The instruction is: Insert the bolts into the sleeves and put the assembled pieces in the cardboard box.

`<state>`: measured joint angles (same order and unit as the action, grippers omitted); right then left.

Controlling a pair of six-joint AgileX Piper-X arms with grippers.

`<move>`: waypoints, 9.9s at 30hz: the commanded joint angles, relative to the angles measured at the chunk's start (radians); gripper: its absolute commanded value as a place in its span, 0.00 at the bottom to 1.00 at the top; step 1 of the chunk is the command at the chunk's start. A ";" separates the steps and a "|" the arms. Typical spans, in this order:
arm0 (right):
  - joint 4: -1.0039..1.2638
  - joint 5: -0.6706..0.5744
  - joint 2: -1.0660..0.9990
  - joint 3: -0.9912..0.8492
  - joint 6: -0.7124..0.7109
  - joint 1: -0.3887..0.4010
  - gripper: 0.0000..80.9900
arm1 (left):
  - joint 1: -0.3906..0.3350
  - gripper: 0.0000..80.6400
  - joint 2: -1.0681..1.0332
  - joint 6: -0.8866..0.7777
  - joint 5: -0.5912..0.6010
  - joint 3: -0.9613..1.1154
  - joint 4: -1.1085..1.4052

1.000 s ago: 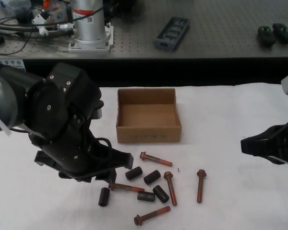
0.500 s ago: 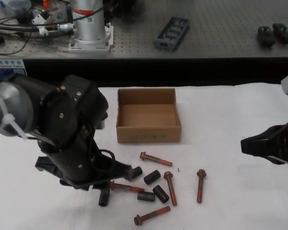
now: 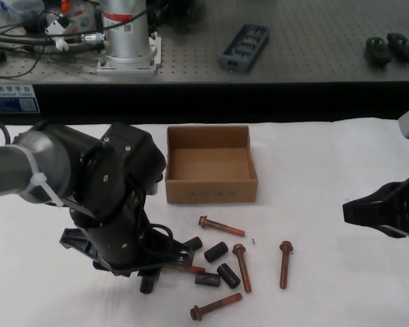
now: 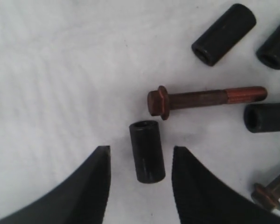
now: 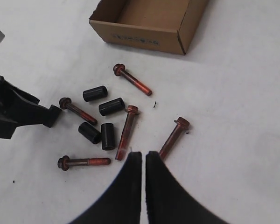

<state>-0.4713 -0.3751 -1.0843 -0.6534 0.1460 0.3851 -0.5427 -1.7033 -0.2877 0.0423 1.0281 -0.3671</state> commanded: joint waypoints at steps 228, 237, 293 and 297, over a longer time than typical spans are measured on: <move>1.063 0.005 0.202 0.221 0.221 0.512 0.04 | -0.179 0.19 0.661 0.130 0.576 -0.589 1.219; 1.063 0.049 0.202 0.221 0.212 0.513 0.04 | -0.179 0.19 0.661 0.130 0.607 -0.589 1.283; 0.839 0.338 0.227 0.221 0.074 0.479 0.39 | -0.179 0.19 0.661 0.130 0.387 -0.589 1.371; 0.770 0.458 0.284 0.221 -0.091 0.459 0.28 | -0.179 0.19 0.661 0.027 0.226 -0.567 1.263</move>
<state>0.3526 -0.0185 -0.8477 -0.4309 0.1829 0.8607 -0.7211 -1.0546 -0.2269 0.3008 0.4578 0.8489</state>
